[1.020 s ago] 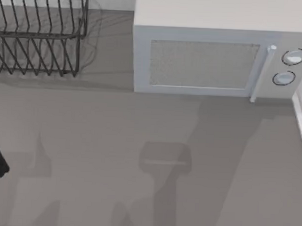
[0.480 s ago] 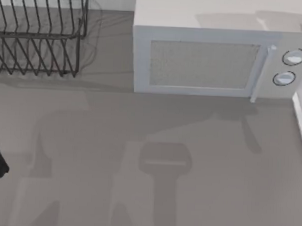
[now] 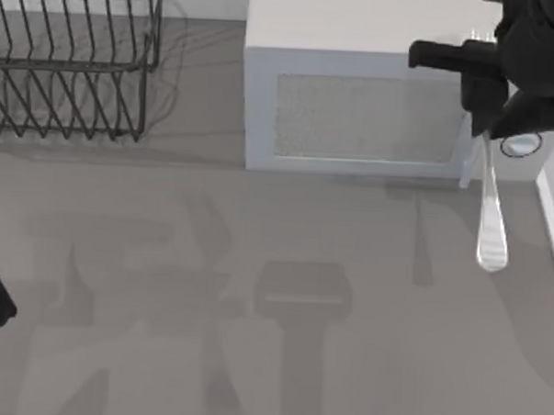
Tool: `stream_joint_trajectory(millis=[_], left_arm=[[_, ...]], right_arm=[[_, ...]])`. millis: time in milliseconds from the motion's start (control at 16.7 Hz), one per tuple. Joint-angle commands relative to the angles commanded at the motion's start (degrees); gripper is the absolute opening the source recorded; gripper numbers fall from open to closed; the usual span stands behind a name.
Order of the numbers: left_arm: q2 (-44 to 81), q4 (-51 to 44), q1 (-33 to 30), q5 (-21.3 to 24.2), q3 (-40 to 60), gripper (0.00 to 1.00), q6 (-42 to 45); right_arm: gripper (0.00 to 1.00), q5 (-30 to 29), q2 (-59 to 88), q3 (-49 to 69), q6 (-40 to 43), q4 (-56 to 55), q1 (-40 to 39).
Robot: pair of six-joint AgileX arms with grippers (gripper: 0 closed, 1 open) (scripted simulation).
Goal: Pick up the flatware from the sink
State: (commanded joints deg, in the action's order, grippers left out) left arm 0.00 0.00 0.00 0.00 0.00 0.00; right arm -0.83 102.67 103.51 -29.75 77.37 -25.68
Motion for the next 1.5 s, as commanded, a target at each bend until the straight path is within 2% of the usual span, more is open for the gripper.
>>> stream_joint_trajectory(millis=[240,420,900,1320,1500], left_arm=[[0.0,0.0,0.0,0.0,0.0,1.0,0.0],[0.0,0.0,0.0,0.0,0.0,1.0,0.0],[0.0,0.0,0.0,0.0,0.0,1.0,0.0],[0.0,0.0,0.0,0.0,0.0,1.0,0.0],[0.0,0.0,0.0,0.0,0.0,1.0,0.0]], right_arm=[[0.0,0.57,-1.15,-8.86,-8.97,1.07,-11.48],[0.0,0.79,-1.06,-12.93,-12.5,1.22,-15.75],[0.0,0.87,-0.59,-15.34,-12.78,-1.14,-15.88],[0.0,0.81,2.33,-30.48,-12.99,-20.01,-16.21],[0.0,0.79,3.09,-33.58,-13.07,-23.2,-16.33]])
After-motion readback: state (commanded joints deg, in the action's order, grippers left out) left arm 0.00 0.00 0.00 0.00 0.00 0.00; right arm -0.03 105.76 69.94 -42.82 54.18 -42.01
